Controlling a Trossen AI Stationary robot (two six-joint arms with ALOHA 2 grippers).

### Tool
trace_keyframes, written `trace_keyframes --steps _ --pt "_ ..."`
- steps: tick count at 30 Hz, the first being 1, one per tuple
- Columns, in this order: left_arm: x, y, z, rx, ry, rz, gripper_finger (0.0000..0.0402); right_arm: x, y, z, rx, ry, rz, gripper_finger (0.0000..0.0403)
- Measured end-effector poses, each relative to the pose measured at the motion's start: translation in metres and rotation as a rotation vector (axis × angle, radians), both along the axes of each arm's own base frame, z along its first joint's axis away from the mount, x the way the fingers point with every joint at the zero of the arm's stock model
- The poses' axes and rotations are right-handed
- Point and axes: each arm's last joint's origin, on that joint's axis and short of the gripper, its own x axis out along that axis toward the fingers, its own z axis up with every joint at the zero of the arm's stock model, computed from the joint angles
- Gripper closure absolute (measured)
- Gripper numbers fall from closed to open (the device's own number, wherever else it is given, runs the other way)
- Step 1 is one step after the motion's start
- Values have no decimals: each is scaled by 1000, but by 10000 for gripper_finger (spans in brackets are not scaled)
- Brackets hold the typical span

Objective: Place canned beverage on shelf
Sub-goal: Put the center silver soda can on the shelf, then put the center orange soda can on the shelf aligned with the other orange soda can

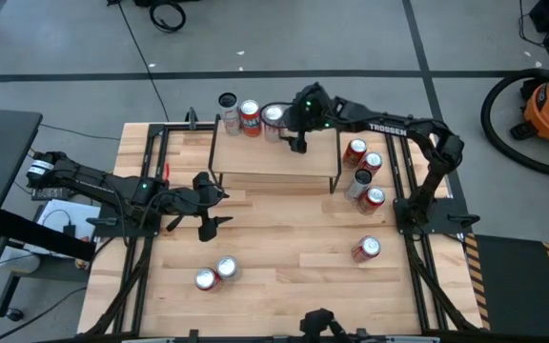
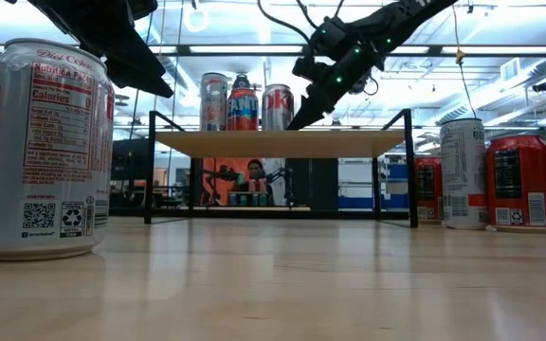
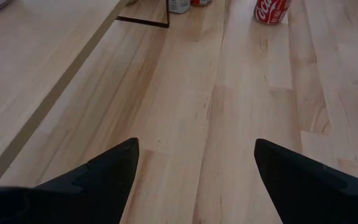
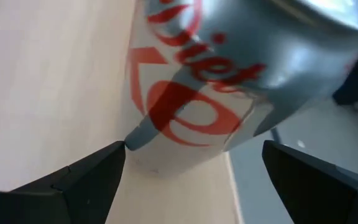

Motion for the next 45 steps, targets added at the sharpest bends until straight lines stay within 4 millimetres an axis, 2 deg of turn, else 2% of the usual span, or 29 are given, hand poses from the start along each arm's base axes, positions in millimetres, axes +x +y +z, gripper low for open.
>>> trace_keyframes --steps 15,21,26,29,37,40,45 --pt "0 0 0 0 0 0 72 -4 4 0 -137 135 -111 14" --pt "0 0 0 3 2 -2 72 -9 21 19 -111 77 -146 14" --pt "-4 1 1 5 10 -2 72 -19 36 41 -64 -8 -254 14" --pt "-8 2 3 3 4 -2 72 -26 49 44 -51 -51 -262 16" --pt "-15 3 6 -7 10 -15 72 -36 89 20 -27 -202 -220 38" --pt "-16 4 5 -10 28 -19 72 -36 108 12 -28 -231 -175 43" --pt "-13 10 7 6 3 35 72 -28 138 12 -2 -256 -51 43"
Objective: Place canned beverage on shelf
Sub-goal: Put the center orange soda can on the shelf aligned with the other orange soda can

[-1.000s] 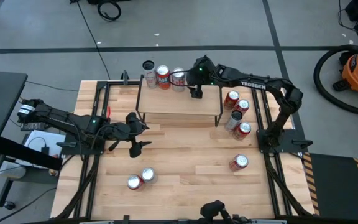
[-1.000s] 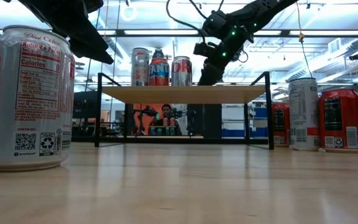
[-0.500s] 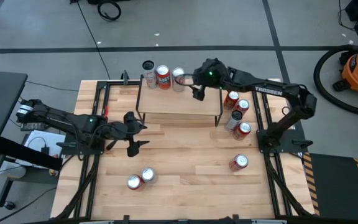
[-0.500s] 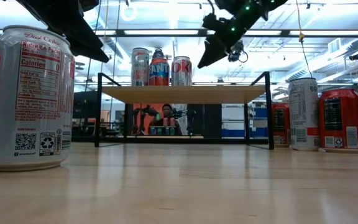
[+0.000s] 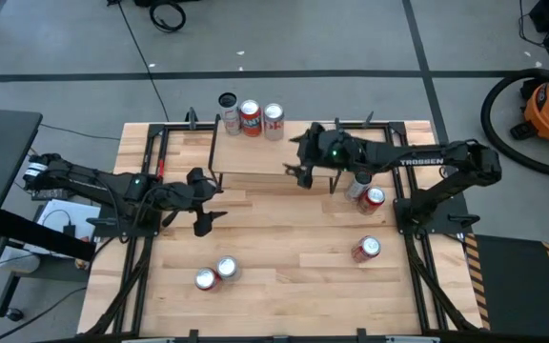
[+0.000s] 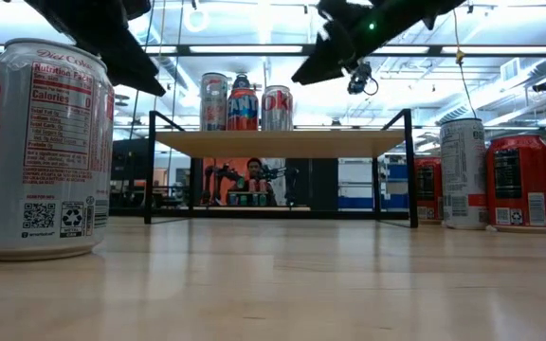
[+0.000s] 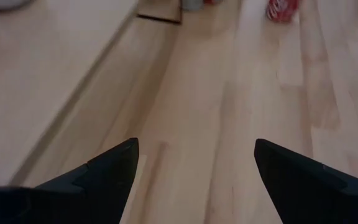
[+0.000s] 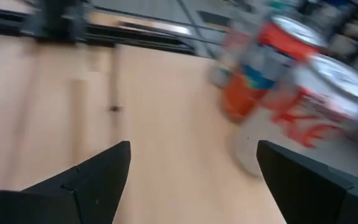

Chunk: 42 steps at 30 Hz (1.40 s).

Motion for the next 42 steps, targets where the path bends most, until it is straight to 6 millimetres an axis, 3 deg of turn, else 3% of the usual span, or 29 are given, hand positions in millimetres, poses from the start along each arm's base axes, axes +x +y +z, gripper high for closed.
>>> trace_keyframes --steps 10,21,27,35,42 --pt "10 1 17 -76 -210 37 93 8 56 9 45 -33 176 57" --pt "8 -32 22 -87 -289 -43 138 -5 138 10 51 -31 178 78" --pt "0 -50 22 -46 -303 -43 162 -16 171 5 78 -34 142 79" --pt "3 -43 15 -90 -210 -87 173 -6 189 -10 63 61 146 79" --pt "18 -37 49 -28 -4 -78 173 -18 182 -5 -61 93 96 90"
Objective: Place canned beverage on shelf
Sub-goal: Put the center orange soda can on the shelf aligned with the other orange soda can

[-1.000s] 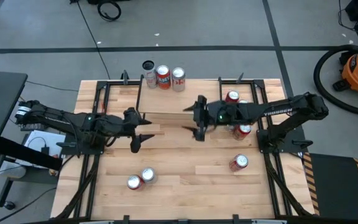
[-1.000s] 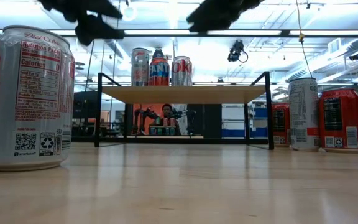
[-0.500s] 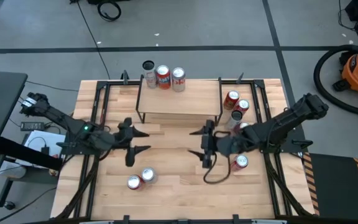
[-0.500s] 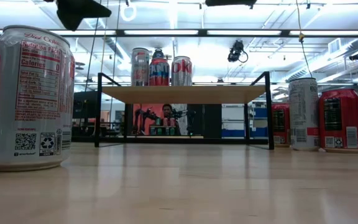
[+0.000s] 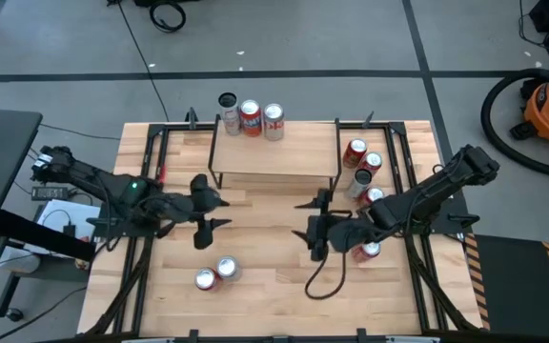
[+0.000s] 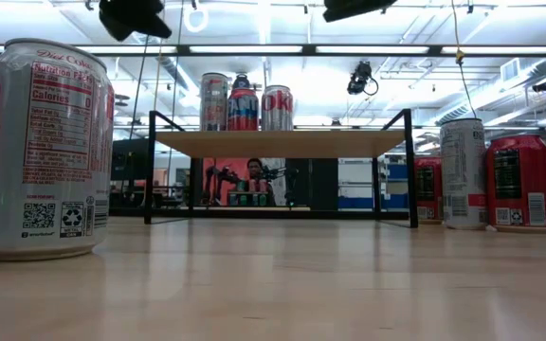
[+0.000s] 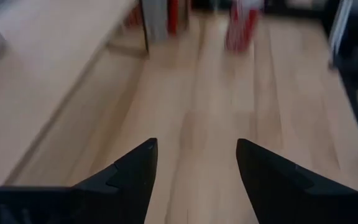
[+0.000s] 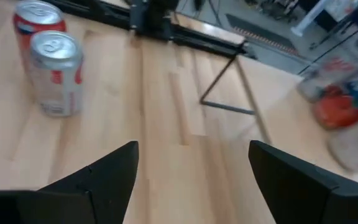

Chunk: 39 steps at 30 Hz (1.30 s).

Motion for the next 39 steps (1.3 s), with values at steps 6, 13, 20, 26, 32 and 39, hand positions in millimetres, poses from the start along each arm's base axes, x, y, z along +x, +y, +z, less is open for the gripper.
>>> trace_keyframes --steps 6,13,20,26,32,39 --pt "15 -10 20 -165 177 -102 173 -15 -19 16 -42 -111 46 107" --pt "34 -36 14 -175 355 -86 173 -30 -40 48 -18 -239 38 114" --pt "49 -64 -15 -110 474 -135 161 -29 -42 36 -56 -143 4 114" --pt "54 -73 -25 -205 533 -155 108 -26 -41 38 -54 -165 29 114" --pt "30 -85 -25 -250 709 -100 94 -26 -43 38 -54 -161 32 114" --pt "12 -104 -17 -309 746 -21 105 -24 -49 38 -57 -159 17 114"
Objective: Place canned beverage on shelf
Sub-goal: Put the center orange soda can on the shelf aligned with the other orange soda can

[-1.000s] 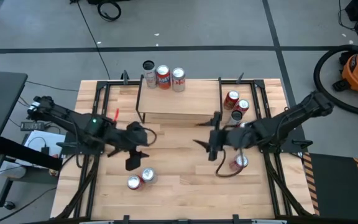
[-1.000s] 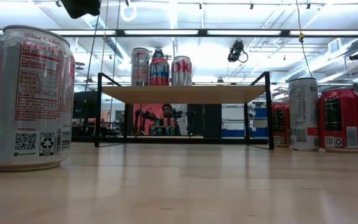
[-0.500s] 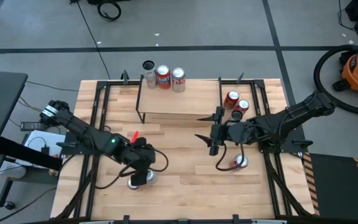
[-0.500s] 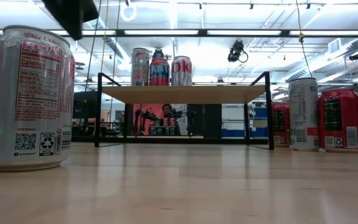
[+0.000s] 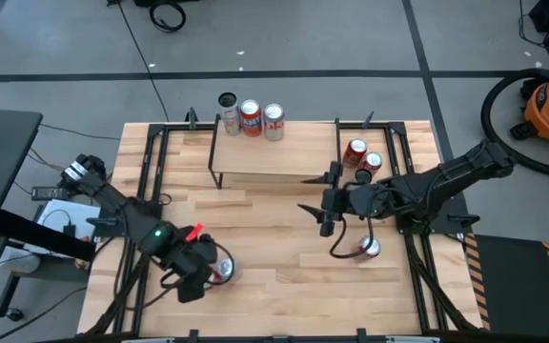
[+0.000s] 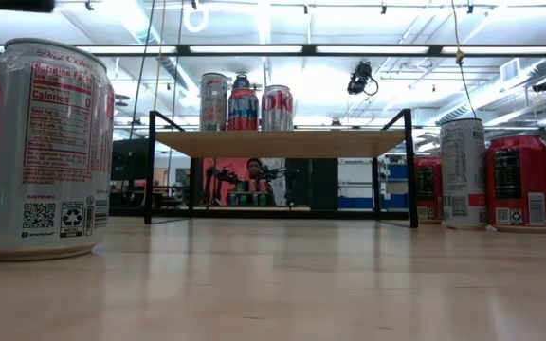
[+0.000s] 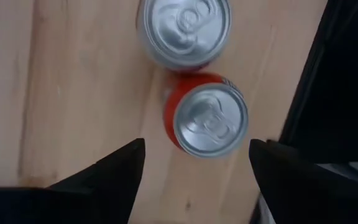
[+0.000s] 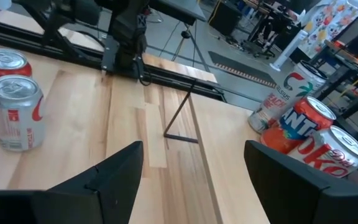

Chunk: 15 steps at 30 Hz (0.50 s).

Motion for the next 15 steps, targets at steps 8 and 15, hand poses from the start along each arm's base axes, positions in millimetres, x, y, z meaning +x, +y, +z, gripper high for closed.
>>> trace_keyframes --steps 8,15 --pt "-7 -12 -4 -14 38 89 106 3 -10 0 -24 12 14 114" --pt "-10 -18 -3 -53 48 62 106 8 -23 3 -31 -6 42 114"
